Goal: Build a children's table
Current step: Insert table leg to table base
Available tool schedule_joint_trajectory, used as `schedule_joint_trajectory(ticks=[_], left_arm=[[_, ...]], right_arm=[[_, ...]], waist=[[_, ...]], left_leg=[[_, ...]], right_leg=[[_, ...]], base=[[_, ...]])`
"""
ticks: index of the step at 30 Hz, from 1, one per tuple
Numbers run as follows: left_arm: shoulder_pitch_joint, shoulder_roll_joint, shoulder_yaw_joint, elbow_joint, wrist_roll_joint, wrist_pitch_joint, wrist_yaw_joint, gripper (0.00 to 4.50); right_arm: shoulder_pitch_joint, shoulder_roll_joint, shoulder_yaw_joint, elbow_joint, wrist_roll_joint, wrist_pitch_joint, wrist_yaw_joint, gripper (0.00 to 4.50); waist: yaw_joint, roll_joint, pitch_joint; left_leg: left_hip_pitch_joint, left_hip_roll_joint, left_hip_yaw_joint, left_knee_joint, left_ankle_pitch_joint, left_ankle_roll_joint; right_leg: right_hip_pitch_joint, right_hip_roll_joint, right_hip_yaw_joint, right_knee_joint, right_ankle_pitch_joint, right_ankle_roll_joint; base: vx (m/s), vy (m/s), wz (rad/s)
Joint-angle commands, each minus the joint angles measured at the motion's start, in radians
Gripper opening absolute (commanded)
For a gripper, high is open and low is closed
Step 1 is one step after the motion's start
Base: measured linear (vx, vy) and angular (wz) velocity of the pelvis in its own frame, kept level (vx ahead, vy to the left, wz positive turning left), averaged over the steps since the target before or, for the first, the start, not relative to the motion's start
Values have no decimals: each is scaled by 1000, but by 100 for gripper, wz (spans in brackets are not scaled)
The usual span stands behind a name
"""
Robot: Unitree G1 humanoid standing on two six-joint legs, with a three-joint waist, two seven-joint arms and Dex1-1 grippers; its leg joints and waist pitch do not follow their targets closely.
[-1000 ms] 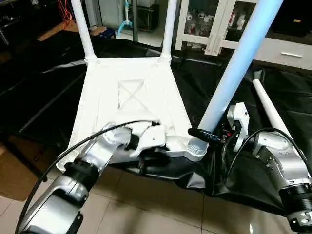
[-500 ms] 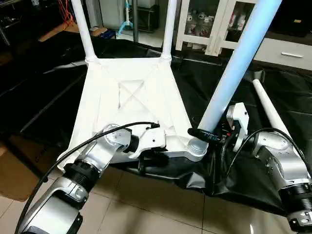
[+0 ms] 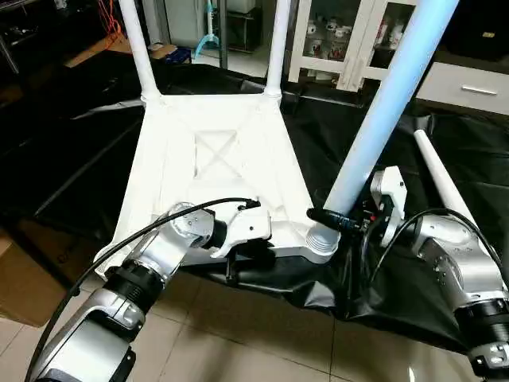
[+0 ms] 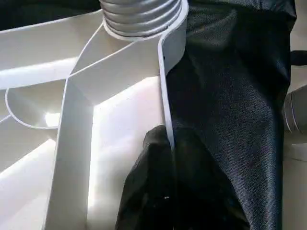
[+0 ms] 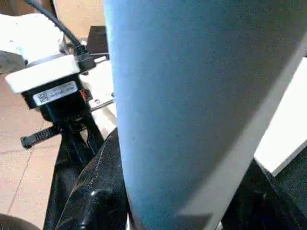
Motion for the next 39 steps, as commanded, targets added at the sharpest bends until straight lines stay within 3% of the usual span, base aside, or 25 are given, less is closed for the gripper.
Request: schedule_joint_trajectory(ticks=[1,11,17,19,21,24,28,32,33,34,35,36,37,38,39], left_arm=[[3,15,-11,-2,28,0,-6,0],[8,20,-16,-12,24,6,-10,0],[9,21,-18,-15,23,10,-11,0],[10,21,-18,-14,23,8,-9,0],[10,21,-18,-14,22,7,-8,0],[11,20,-17,-15,21,6,-6,0],[10,21,-17,-14,19,3,-5,0],[11,20,-18,-16,18,3,-8,0],[11,20,-19,-16,18,4,-9,0],[11,20,-19,-16,18,4,-9,0],[11,20,-19,-17,17,4,-9,0],[12,20,-20,-18,17,0,-10,0],[12,20,-20,-18,17,0,-10,0],[13,20,-21,-19,17,-2,-10,0],[15,20,-21,-20,17,-3,-11,0]], right_arm=[[42,-12,9,127,-57,79,-61,181],[33,-49,24,158,-84,125,-41,181],[32,-75,55,208,-117,210,-63,181],[24,-67,8,266,-97,211,-111,181],[32,-66,-16,276,-86,202,-128,181],[48,-68,-18,257,-85,190,-123,181],[67,-66,-26,220,-70,165,-117,181],[59,-30,-100,153,35,237,-112,181],[54,-25,-114,145,58,255,-113,181],[52,-23,-120,142,68,263,-113,181],[43,-21,-141,124,108,301,-105,181],[19,-33,-193,81,217,424,-67,181],[19,-33,-193,81,217,424,-67,181],[8,-45,-212,66,262,478,-46,181],[0,-61,-226,55,301,530,-23,181]], waist=[[-9,4,-26],[-11,4,-23],[-13,5,-20],[-14,2,-22],[-13,3,-24],[-14,4,-24],[-12,2,-22],[-10,1,-21],[-11,-4,-26],[-8,-2,-27],[-6,-1,-26],[-4,1,-27],[-2,1,-28],[1,-1,-35],[6,-1,-45]], left_leg=[[22,80,-47,-119,-346,-28],[21,81,-50,-122,-375,-48],[26,80,-49,-125,-412,-60],[29,79,-51,-126,-428,-66],[28,80,-50,-128,-389,-64],[27,81,-49,-131,-385,-69],[30,81,-46,-130,-403,-69],[29,81,-47,-133,-394,-62],[29,81,-46,-129,-378,-55],[27,80,-44,-126,-337,-39],[28,81,-42,-125,-320,-34],[29,80,-39,-123,-285,-21],[30,80,-39,-121,-262,-13],[32,79,-35,-113,-185,7],[29,76,-31,-98,-51,51]], right_leg=[[0,-42,33,-76,-298,-158],[-3,-42,33,-79,-314,-146],[-7,-40,32,-82,-339,-141],[-7,-42,32,-85,-357,-134],[-3,-40,32,-83,-294,-145],[0,-37,29,-80,-259,-150],[-4,-39,31,-86,-288,-144],[-2,-37,32,-87,-287,-142],[1,-39,32,-83,-269,-149],[3,-41,34,-80,-238,-160],[2,-42,34,-80,-224,-166],[6,-40,34,-77,-191,-179],[9,-39,34,-73,-164,-188],[13,-38,32,-62,-79,-208],[23,-38,31,-42,72,-235]], base=[[0,0,0],[0,0,0],[0,0,0],[0,0,0],[0,0,0],[0,0,0],[0,0,0],[0,0,0],[0,0,0],[0,0,0],[0,0,0],[0,0,0],[0,0,0],[0,0,0],[0,0,0]])
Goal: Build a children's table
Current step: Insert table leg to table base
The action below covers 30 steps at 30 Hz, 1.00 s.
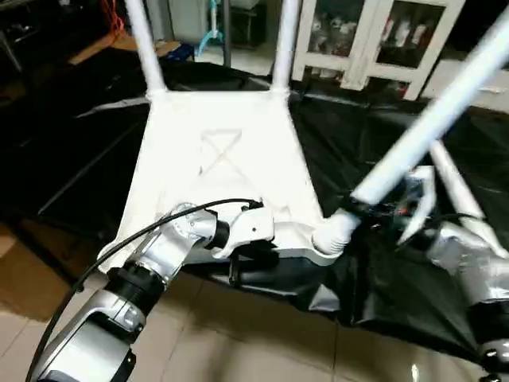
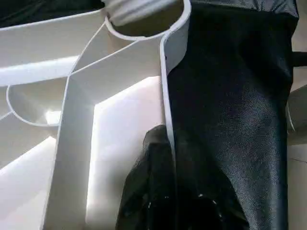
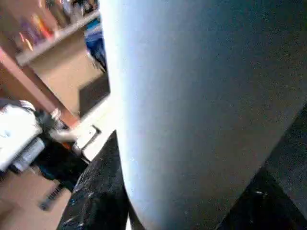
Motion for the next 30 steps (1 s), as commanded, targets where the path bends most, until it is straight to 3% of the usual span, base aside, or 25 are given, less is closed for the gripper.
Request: schedule_joint_trajectory(ticks=[1,2,3,4,6,7,8,10,12,17,22,24,29,30], left_arm=[[10,21,-11,23,31,4,0,0],[10,21,-11,23,31,4,0,0],[11,22,-12,22,31,4,0,0],[12,22,-13,21,31,4,-1,0],[14,23,-14,19,30,5,-1,0],[14,23,-14,19,30,5,-1,0],[18,24,-16,11,29,8,-5,0],[22,24,-17,4,27,12,-9,0],[26,26,-18,-2,26,15,-13,0],[27,27,-18,-3,27,14,-16,0],[27,31,-20,-3,29,13,-19,0],[27,31,-20,-3,29,13,-19,0],[29,31,-21,-5,31,16,-19,0],[29,32,-21,-5,32,16,-20,0]], right_arm=[[3,-37,-21,-8,40,96,29,181],[3,-37,-21,-8,40,96,29,181],[-2,-55,-40,-22,85,150,49,181],[-6,-64,-52,-26,109,179,58,181],[-8,-73,-68,-34,136,211,61,181],[-8,-73,-68,-34,136,211,61,181],[-15,-86,-109,-44,196,281,61,181],[-18,-95,-139,-52,239,327,62,181],[-21,-102,-174,-64,286,389,55,181],[-21,-107,-189,-78,310,430,52,181],[-10,-107,-188,-113,321,467,34,181],[-10,-107,-188,-113,321,467,34,181],[-8,-99,-188,-127,312,464,13,181],[-3,-98,-156,-136,259,415,2,181]], waist=[[1,-14,-51],[5,-13,-51],[13,-13,-51],[17,-17,-53],[23,-16,-54],[25,-17,-52],[26,-16,-51],[29,-17,-48],[30,-17,-48],[29,-16,-50],[35,-20,-56],[37,-19,-56],[43,-18,-54],[44,-18,-55]], left_leg=[[24,74,-34,-75,51,106],[23,71,-32,-70,85,130],[23,72,-30,-64,127,162],[19,71,-30,-59,146,186],[16,75,-32,-57,146,202],[16,77,-32,-57,124,200],[16,78,-32,-58,111,195],[19,81,-30,-63,59,172],[19,81,-31,-64,43,154],[19,77,-30,-60,59,140],[14,74,-31,-49,133,175],[14,74,-30,-48,127,182],[16,75,-30,-50,111,163],[17,75,-31,-49,116,162]], right_leg=[[27,-37,28,-19,188,-259],[28,-36,26,-16,222,-263],[28,-38,25,-10,260,-268],[31,-40,25,-5,275,-270],[30,-44,23,-4,242,-267],[28,-45,22,-7,188,-264],[27,-46,21,-9,156,-261],[25,-43,23,-17,52,-259],[24,-42,23,-18,15,-254],[22,-40,22,-16,27,-252],[24,-39,22,-1,127,-260],[22,-40,22,-2,112,-260],[21,-38,21,-4,67,-255],[21,-37,21,-2,74,-255]], base=[[0,0,0],[0,0,0],[51,-12,1],[0,0,0],[0,0,0],[0,0,0],[0,0,0],[0,0,0],[0,0,0],[0,0,0],[0,0,0],[0,0,0],[0,0,0],[0,0,0]])
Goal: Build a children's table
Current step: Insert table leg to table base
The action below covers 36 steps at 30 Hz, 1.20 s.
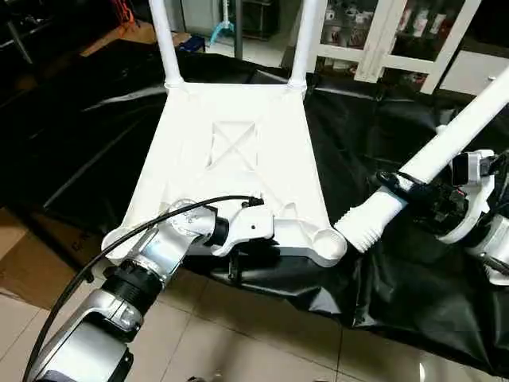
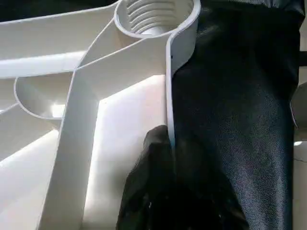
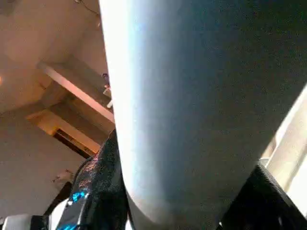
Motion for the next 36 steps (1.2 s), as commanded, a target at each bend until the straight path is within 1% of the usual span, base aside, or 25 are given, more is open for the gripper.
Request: schedule_joint_trajectory(ticks=[1,2,3,5,6,7,8,9,13,17,20,21,23,25,26,27,28,30,33,36], left_arm=[[25,20,-27,19,33,12,-12,0],[25,20,-28,18,34,12,-12,0],[25,19,-29,18,35,13,-12,0],[24,19,-29,18,35,13,-12,0],[23,18,-29,19,35,13,-11,0],[22,19,-29,20,35,12,-11,0],[22,19,-29,20,35,13,-11,0],[21,19,-29,20,35,12,-10,0],[21,21,-29,20,37,12,-9,0],[20,21,-30,19,37,13,-8,0],[20,21,-31,21,38,12,-7,0],[19,21,-31,22,38,12,-6,0],[19,21,-31,22,38,12,-6,0],[18,20,-32,21,39,13,-7,0],[18,20,-33,21,39,14,-7,0],[17,20,-33,21,38,15,-7,0],[17,20,-33,21,38,15,-7,0],[17,20,-34,21,38,16,-6,0],[17,22,-35,22,39,15,-7,0],[17,23,-36,26,40,13,-7,0]], right_arm=[[11,-3,43,-41,-78,-72,-20,181],[24,-3,115,-54,-178,-160,-35,181],[35,-2,165,-65,-243,-227,-38,181],[38,10,193,-73,-282,-267,-55,181],[40,17,211,-81,-305,-296,-62,181],[39,19,217,-83,-312,-304,-63,181],[37,22,218,-85,-311,-308,-65,181],[34,26,218,-84,-315,-318,-71,181],[14,43,224,-59,-355,-387,-68,181],[8,41,250,-52,-394,-446,-65,181],[6,30,286,-51,-436,-484,-50,181],[5,26,309,-50,-459,-498,-37,181],[4,22,323,-49,-472,-505,-29,181],[-1,15,371,-39,-513,-539,3,181],[-1,14,373,-39,-515,-540,4,181],[-9,10,400,-32,-535,-563,23,181],[-16,9,410,-29,-544,-574,31,181],[-23,9,417,-26,-550,-583,37,181],[-48,0,452,-18,-589,-617,58,181],[-65,-4,484,-16,-622,-643,81,181]], waist=[[6,-19,-57],[3,-18,-58],[-2,-20,-57],[-3,-20,-56],[-3,-19,-56],[-5,-20,-54],[-6,-19,-55],[-5,-15,-55],[-5,-17,-57],[-5,-18,-57],[-4,-17,-58],[-4,-17,-58],[-5,-17,-58],[-5,-15,-57],[-6,-16,-57],[-5,-16,-56],[-7,-16,-56],[-8,-16,-55],[-9,-16,-57],[-14,-17,-54]], left_leg=[[27,68,-32,-56,115,156],[27,67,-33,-55,125,154],[27,63,-32,-54,127,148],[27,63,-32,-55,101,143],[26,63,-32,-58,88,146],[26,66,-34,-59,79,147],[27,66,-34,-59,77,146],[30,66,-34,-59,78,147],[29,65,-34,-55,103,159],[28,65,-33,-54,97,165],[30,65,-34,-53,98,164],[29,65,-35,-53,104,167],[28,64,-34,-52,103,170],[27,66,-35,-52,94,170],[27,66,-35,-52,90,170],[28,66,-35,-53,81,167],[27,66,-35,-53,74,166],[27,66,-36,-54,67,162],[26,66,-36,-52,72,164],[24,66,-37,-54,50,161]], right_leg=[[41,-41,23,-33,87,-246],[40,-40,22,-32,96,-243],[38,-40,22,-33,96,-238],[41,-44,25,-37,78,-233],[44,-44,26,-36,78,-235],[42,-42,25,-37,71,-233],[43,-41,25,-36,70,-234],[42,-40,26,-36,74,-238],[42,-39,26,-30,128,-250],[43,-40,26,-29,125,-252],[43,-39,26,-28,124,-251],[43,-38,25,-27,132,-251],[44,-39,26,-26,136,-252],[44,-39,25,-26,127,-252],[44,-39,25,-26,124,-252],[44,-40,26,-28,117,-252],[46,-40,26,-28,111,-252],[45,-39,26,-29,103,-252],[45,-39,26,-26,119,-256],[46,-39,26,-28,98,-256]], base=[[0,0,0],[0,0,0],[0,0,0],[0,0,0],[0,0,0],[0,0,0],[0,0,0],[0,0,0],[0,0,0],[0,0,0],[0,0,0],[0,0,0],[0,0,0],[0,0,0],[0,0,0],[0,0,0],[0,0,0],[0,0,0],[0,0,0],[0,0,0]])
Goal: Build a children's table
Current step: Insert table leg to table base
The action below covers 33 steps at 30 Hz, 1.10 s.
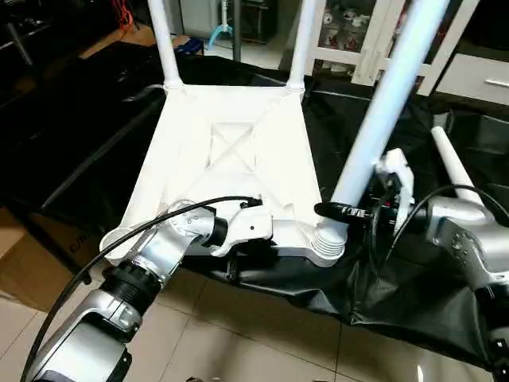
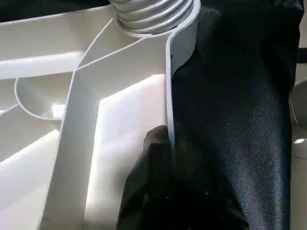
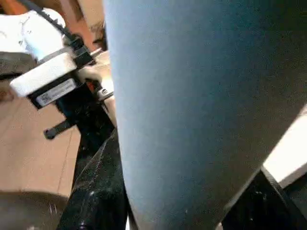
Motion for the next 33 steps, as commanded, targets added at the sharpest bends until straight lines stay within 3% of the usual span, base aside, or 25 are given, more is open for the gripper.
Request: schedule_joint_trajectory(ticks=[1,11,18,25,33], left_arm=[[16,13,-30,24,36,7,-12,0],[17,14,-31,25,38,7,-9,0],[17,12,-30,28,41,6,-7,0],[20,12,-30,22,42,7,-5,0],[25,14,-31,17,42,8,-5,0]], right_arm=[[18,-22,44,34,-82,-3,1,181],[24,-6,97,3,-96,-20,45,180],[37,25,66,48,-107,-63,-11,180],[66,27,42,90,-120,-85,-36,180],[101,19,-7,157,-115,-121,-59,180]], waist=[[-2,-13,-54],[-12,-13,-55],[-14,-14,-54],[-17,-13,-49],[-21,-13,-48]], left_leg=[[24,66,-34,-64,38,158],[24,66,-36,-66,13,145],[24,66,-36,-66,6,144],[29,68,-37,-77,-86,92],[33,68,-38,-83,-140,60]], right_leg=[[44,-41,27,-39,84,-255],[45,-40,29,-40,85,-258],[44,-41,29,-41,82,-260],[43,-40,30,-54,-16,-245],[43,-41,31,-61,-54,-238]], base=[[0,0,0],[0,0,0],[0,0,0],[0,0,0],[0,0,0]])
